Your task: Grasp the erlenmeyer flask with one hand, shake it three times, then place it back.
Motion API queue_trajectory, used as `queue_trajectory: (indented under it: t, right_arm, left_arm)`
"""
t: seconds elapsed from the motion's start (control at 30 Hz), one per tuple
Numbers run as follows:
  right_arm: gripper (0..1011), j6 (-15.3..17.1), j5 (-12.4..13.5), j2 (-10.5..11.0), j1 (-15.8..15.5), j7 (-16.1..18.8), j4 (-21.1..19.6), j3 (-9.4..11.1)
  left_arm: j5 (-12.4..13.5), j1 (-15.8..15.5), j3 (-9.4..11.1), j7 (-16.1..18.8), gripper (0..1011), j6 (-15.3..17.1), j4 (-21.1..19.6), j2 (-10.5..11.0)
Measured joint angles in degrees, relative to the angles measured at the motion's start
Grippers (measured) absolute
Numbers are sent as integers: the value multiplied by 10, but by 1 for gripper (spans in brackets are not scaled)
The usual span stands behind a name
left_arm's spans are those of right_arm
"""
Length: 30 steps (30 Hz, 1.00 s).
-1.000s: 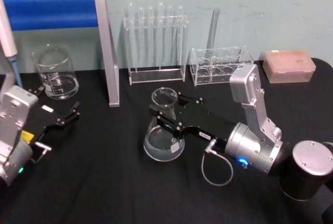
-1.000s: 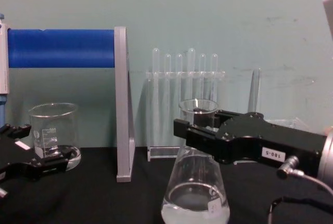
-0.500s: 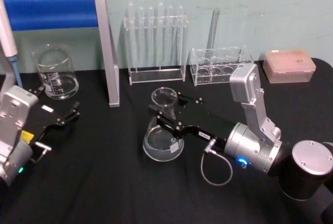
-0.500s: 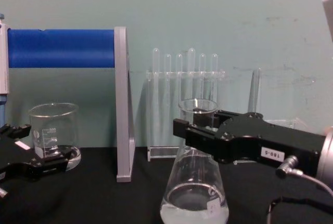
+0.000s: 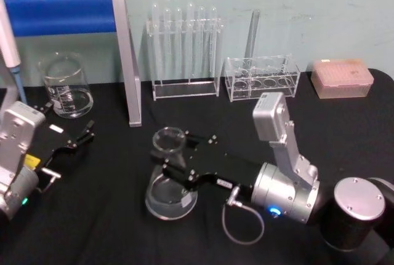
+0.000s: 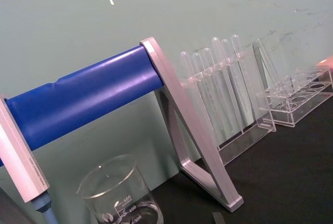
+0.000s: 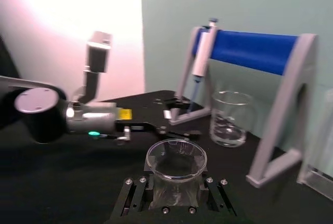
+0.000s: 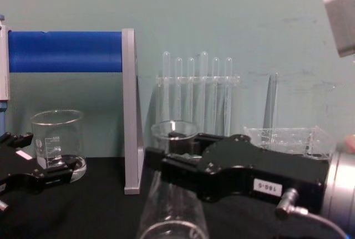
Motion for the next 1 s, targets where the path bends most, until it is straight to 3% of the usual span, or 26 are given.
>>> queue_trajectory:
  t: [0.3, 0.53, 0.7, 1.0]
  right_arm:
    - [449, 4, 7, 8, -7, 18, -28, -30]
    - [449, 4, 8, 9, -5, 13, -24, -35]
    - [449, 3, 7, 5, 2, -5, -10, -24]
    - [449, -5, -2, -3, 15, -56, 25, 23]
  left_arm:
    - [0, 0, 0, 0, 1001, 0, 0, 0]
    - [0, 0, 0, 0, 1001, 0, 0, 0]
    - [0, 0, 0, 0, 1001, 0, 0, 0]
    - [0, 0, 0, 0, 1001, 0, 0, 0]
